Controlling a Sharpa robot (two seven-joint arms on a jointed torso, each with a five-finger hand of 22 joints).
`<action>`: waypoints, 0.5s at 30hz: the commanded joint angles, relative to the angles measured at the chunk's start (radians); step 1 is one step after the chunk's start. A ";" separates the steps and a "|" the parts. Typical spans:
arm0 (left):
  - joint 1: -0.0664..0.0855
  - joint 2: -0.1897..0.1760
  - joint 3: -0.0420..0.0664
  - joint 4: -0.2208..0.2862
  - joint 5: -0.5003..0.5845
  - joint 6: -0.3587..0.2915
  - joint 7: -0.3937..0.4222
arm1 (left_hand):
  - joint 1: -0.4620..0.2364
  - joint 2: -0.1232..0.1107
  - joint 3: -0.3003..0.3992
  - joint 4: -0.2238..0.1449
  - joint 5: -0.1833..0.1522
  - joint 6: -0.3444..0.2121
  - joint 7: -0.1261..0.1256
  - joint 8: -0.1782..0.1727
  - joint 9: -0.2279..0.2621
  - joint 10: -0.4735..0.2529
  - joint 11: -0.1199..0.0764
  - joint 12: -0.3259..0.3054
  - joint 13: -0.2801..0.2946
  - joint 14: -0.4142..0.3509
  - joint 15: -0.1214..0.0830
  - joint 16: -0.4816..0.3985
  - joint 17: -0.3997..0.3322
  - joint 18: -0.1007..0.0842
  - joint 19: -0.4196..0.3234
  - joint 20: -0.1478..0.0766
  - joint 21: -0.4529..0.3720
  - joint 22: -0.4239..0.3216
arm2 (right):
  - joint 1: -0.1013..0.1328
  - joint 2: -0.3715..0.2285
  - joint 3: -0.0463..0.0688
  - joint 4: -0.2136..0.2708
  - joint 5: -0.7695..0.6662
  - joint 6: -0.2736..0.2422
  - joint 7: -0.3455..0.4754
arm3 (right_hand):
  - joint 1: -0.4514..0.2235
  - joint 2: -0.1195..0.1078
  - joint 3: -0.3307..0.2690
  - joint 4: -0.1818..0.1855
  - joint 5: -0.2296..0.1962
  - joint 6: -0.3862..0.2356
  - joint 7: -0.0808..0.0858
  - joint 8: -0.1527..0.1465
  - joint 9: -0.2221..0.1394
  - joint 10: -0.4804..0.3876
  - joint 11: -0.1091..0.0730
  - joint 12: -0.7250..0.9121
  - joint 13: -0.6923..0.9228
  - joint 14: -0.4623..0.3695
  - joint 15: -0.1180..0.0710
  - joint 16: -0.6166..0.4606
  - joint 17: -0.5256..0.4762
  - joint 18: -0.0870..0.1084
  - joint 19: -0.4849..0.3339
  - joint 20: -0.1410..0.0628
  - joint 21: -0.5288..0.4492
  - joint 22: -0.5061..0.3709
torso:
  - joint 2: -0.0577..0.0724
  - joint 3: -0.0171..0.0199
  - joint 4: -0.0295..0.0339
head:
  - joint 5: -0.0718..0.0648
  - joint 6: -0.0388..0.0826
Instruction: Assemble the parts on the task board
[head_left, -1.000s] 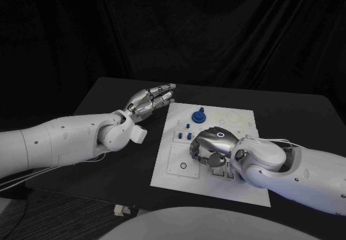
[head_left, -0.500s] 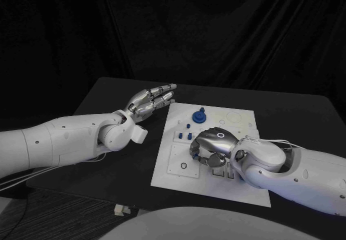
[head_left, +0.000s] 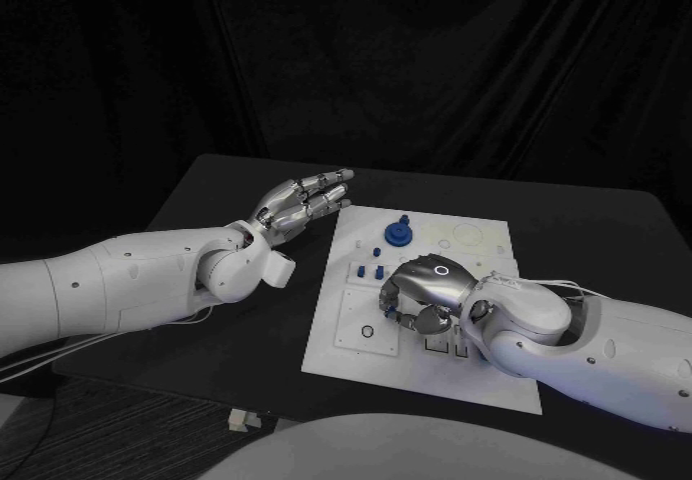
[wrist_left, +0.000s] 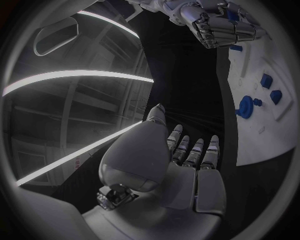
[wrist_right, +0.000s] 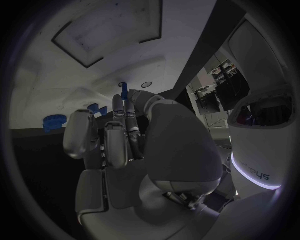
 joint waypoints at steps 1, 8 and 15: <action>-0.002 0.003 0.001 0.000 0.001 0.015 0.005 | 0.009 0.002 -0.001 -0.008 0.007 0.005 -0.001 0.005 0.001 0.001 -0.002 0.003 0.001 0.002 0.002 0.004 0.001 -0.010 0.007 0.001 0.003 -0.002 | -0.003 0.001 0.000 -0.001 -0.020 -0.007 -0.008 | 0.009 0.002 0.001 -0.005 0.001 0.004 0.000 -0.003 0.001 0.007 -0.003 0.005 0.001 0.041 0.007 -0.006 0.033 0.000 -0.005 0.002 -0.006 0.160 | -0.001 0.0001 -0.0004 | 0.001 0.000; -0.005 0.005 0.001 -0.002 0.001 0.021 0.001 | 0.009 0.002 -0.001 -0.008 0.007 0.005 -0.001 0.005 0.001 0.001 -0.002 0.003 0.001 0.002 0.002 0.004 0.001 -0.010 0.007 0.001 0.003 -0.002 | -0.003 0.002 0.000 -0.002 -0.041 0.010 -0.015 | 0.014 0.002 0.001 -0.011 0.000 0.004 0.000 -0.004 0.002 0.006 -0.002 0.003 0.001 0.039 0.007 -0.009 0.028 0.001 -0.006 0.002 -0.010 0.159 | 0.000 0.0002 -0.0001 | 0.002 0.000; -0.013 0.006 0.001 -0.003 0.001 0.025 -0.001 | 0.010 0.003 0.000 -0.009 0.007 0.008 0.001 0.005 0.001 0.001 -0.002 0.002 0.001 0.003 0.003 0.005 0.001 -0.011 0.007 0.001 0.002 -0.003 | -0.004 0.003 0.000 -0.002 -0.077 0.012 -0.017 | 0.019 0.002 0.002 -0.016 0.003 0.004 0.001 -0.007 0.002 0.006 -0.002 0.002 0.001 0.038 0.007 -0.011 0.025 0.001 -0.008 0.002 -0.012 0.158 | 0.001 0.0002 0.0003 | 0.001 0.000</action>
